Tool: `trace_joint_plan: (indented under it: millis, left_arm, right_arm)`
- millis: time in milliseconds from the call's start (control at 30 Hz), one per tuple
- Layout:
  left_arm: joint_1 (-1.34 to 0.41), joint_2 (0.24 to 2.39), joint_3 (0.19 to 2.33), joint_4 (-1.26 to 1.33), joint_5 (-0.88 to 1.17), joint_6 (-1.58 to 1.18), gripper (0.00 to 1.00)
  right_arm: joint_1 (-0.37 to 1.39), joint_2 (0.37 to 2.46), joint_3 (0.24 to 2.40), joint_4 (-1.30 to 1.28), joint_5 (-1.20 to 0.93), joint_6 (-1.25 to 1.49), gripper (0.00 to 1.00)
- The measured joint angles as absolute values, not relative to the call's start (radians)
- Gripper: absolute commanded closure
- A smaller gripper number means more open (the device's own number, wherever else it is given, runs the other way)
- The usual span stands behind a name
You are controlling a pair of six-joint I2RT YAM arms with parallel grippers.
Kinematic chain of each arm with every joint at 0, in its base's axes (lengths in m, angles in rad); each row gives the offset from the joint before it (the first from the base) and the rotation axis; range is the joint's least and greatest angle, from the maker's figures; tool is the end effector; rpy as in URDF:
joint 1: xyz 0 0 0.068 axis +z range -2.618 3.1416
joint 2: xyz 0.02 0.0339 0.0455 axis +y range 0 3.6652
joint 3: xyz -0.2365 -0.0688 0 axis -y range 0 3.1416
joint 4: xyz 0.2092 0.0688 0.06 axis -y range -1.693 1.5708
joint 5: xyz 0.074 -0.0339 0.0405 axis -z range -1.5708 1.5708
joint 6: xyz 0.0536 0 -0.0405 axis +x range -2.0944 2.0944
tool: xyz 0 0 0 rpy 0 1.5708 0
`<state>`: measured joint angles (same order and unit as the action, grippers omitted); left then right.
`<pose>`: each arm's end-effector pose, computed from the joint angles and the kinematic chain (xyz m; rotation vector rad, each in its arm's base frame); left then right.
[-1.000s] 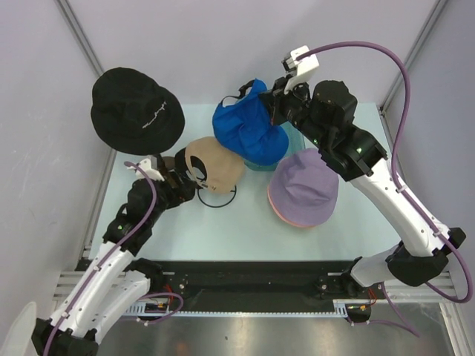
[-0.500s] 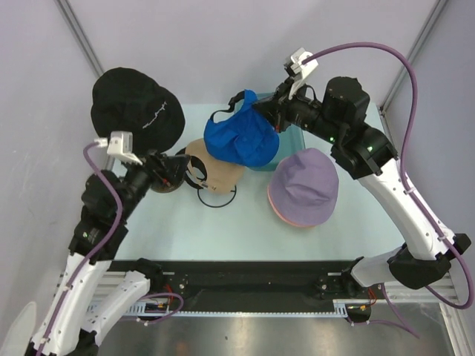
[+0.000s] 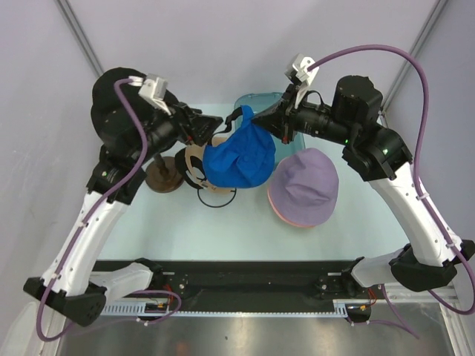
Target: Stack the hats
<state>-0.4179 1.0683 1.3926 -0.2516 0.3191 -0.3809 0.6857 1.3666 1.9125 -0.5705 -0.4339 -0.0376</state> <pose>0.1850 -0.1005 0.4534 0.2956 1.5381 -0.8742 0.1733 0.1709 0.5020 -0.9002 1.3937 0.8429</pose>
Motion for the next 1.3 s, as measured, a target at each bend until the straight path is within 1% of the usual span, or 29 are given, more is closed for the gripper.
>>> trace_joint_plan:
  millis: [133,267,467,633,867,1067,1300]
  left_arm:
    - [-0.452,1.126,1.402,-0.252,0.374,-0.372,0.15]
    - [-0.467,1.123,1.402,-0.25,0.382,-0.373,0.13]
    - [-0.469,1.008,1.374,-0.247,0.309,-0.373,0.12]
    - [-0.472,0.953,1.383,-0.243,0.318,-0.373,0.14]
    - [-0.544,1.053,1.409,-0.25,0.308,-0.346,0.13]
    - [-0.556,1.145,1.418,-0.253,0.292,-0.331,0.14]
    - [-0.579,1.146,1.431,-0.256,0.238,-0.311,0.12]
  right_arm:
    - [0.686,1.367,1.913,-0.586,-0.452,-0.037,1.0]
    - [0.686,1.367,1.913,-0.599,-0.454,-0.037,1.0]
    - [0.686,1.367,1.913,-0.61,-0.454,-0.035,1.0]
    - [0.689,1.367,1.913,-0.61,-0.454,-0.029,1.0]
    - [0.699,1.365,1.913,-0.612,-0.453,-0.024,1.0]
    - [0.717,1.357,1.913,-0.617,-0.442,-0.019,1.0]
    - [0.727,1.353,1.913,-0.617,-0.43,-0.018,1.0]
